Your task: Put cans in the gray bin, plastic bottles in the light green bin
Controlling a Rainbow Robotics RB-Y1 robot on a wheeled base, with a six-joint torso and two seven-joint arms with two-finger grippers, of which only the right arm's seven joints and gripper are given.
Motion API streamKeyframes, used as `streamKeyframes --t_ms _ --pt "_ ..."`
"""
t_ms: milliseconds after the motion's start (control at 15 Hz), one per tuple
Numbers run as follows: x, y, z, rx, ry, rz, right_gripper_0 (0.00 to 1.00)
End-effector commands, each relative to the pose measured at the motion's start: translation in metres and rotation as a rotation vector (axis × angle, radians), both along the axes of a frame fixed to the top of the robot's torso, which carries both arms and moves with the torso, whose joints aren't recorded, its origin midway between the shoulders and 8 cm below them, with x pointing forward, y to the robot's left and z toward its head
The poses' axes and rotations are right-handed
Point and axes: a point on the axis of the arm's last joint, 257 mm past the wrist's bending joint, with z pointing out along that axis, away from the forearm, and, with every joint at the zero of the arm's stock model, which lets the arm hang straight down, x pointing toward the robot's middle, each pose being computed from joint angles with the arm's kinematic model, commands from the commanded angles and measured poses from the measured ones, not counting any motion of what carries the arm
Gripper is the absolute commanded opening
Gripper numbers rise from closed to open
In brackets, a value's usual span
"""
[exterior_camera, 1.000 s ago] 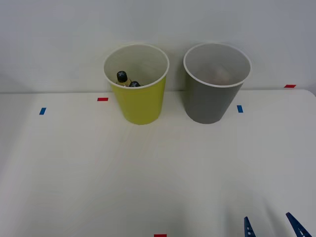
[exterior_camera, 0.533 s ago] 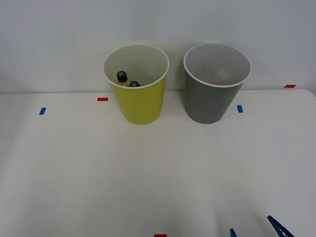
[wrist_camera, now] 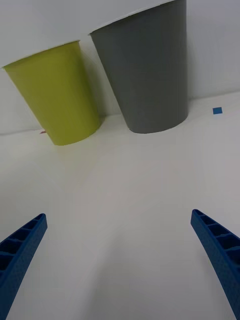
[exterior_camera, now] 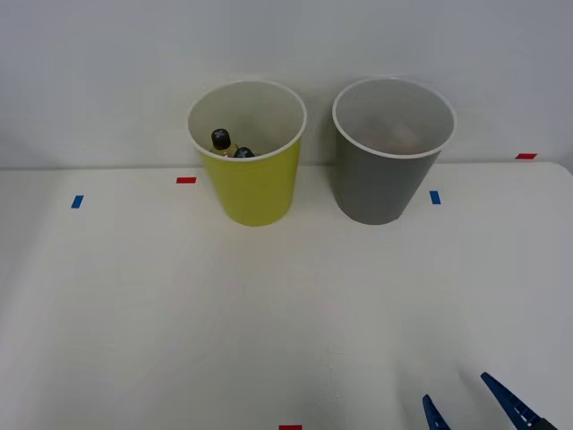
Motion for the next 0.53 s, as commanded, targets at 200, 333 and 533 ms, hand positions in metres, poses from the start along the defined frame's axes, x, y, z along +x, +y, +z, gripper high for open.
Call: streamKeyframes --t_ms 200,333,533 --pt "0.0014 -0.0099 -0.0028 -0.069 -0.004 -0.007 1.00" --pt "0.0019 -0.0103 -0.0025 -0.058 -0.002 -0.011 1.00" --pt "0.0014 -0.0101 -0.0029 -0.047 0.003 -0.012 1.00"
